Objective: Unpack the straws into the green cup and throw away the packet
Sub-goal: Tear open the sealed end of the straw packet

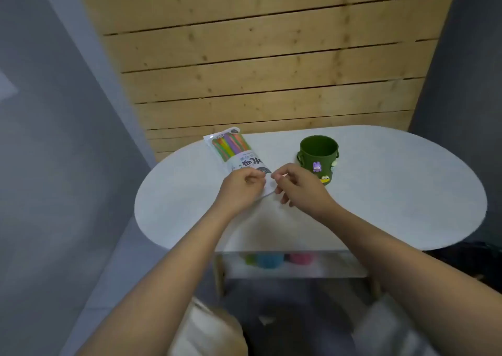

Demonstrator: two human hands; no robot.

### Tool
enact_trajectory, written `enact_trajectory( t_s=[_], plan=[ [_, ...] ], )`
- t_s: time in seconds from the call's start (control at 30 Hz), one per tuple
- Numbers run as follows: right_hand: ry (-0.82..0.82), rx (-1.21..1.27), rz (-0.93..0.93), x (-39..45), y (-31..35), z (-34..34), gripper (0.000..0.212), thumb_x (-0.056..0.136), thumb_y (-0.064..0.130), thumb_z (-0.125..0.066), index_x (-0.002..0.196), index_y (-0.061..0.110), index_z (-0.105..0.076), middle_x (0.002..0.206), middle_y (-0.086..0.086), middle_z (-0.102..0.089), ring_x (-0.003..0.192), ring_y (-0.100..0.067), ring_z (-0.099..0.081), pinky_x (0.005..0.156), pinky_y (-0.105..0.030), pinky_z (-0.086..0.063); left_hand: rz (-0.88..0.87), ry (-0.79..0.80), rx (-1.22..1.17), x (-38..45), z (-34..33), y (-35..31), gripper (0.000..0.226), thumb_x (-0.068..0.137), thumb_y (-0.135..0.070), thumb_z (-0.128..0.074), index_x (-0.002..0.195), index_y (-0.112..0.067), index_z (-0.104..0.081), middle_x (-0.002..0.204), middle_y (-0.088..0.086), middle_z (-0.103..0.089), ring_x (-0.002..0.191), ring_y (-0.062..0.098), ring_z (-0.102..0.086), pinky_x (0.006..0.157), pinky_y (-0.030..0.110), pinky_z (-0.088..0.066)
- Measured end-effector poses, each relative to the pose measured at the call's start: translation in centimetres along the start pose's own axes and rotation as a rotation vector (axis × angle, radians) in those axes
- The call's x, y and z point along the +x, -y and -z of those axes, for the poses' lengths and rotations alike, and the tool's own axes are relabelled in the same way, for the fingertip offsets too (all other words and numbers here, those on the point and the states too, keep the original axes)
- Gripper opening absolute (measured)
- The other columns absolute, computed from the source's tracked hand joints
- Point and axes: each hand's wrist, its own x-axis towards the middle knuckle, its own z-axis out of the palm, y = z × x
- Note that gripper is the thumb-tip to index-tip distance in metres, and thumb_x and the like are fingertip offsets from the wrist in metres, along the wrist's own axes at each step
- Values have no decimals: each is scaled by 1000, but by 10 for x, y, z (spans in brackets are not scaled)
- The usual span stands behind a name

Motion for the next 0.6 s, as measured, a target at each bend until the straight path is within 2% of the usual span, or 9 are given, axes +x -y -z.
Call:
enact_trajectory(
  t_s=[0.1, 0.2, 0.3, 0.43, 0.53, 0.6],
  plan=[
    [0, -5, -65, 0, -5, -2, 10, 92, 21, -50, 92, 14, -58, 76, -4, -65, 52, -13, -59, 44, -17, -44, -45, -91, 198, -4, -7, 16, 26, 85, -25, -69, 109, -14, -74, 121, 7, -64, 115, 21, -58, 93, 20, -40],
    [31, 77, -178, 3, -12, -9, 11, 91, 17, -48, 93, 10, -56, 79, -10, -63, 53, -17, -61, 50, -27, -48, -88, -96, 314, 1, -12, 29, 33, 76, -30, -77, 105, -16, -73, 124, 5, -58, 125, 22, -45, 99, 22, -34],
    [25, 131, -310, 9, -21, -19, 11, 91, 16, -48, 97, 9, -54, 71, -8, -62, 56, -19, -63, 54, -30, -54, -128, -81, 325, 9, -15, 36, 38, 71, -28, -82, 104, -17, -67, 129, 2, -50, 130, 21, -37, 94, 12, -26],
    [-32, 273, -425, 18, -27, -27, 19, 92, 9, -44, 111, 6, -47, 66, -9, -59, 63, -26, -64, 65, -33, -56, -181, -81, 375, 12, -17, 44, 33, 72, -24, -81, 100, -16, -66, 125, 1, -52, 126, 20, -43, 92, 14, -30],
    [-123, 439, -472, 25, -30, -32, 40, 90, 1, -47, 129, -1, -36, 91, -22, -66, 66, -24, -63, 61, -27, -55, -185, -87, 368, 15, -17, 46, 21, 75, -19, -79, 93, -13, -71, 126, 3, -55, 125, 20, -47, 91, 11, -30],
    [-180, 499, -487, 27, -32, -36, 50, 85, -4, -52, 131, -4, -33, 91, -20, -65, 75, -24, -64, 71, -32, -57, -170, -85, 331, 15, -18, 44, 18, 75, -17, -79, 90, -9, -74, 129, 6, -56, 126, 22, -48, 97, 17, -38]
  ],
)
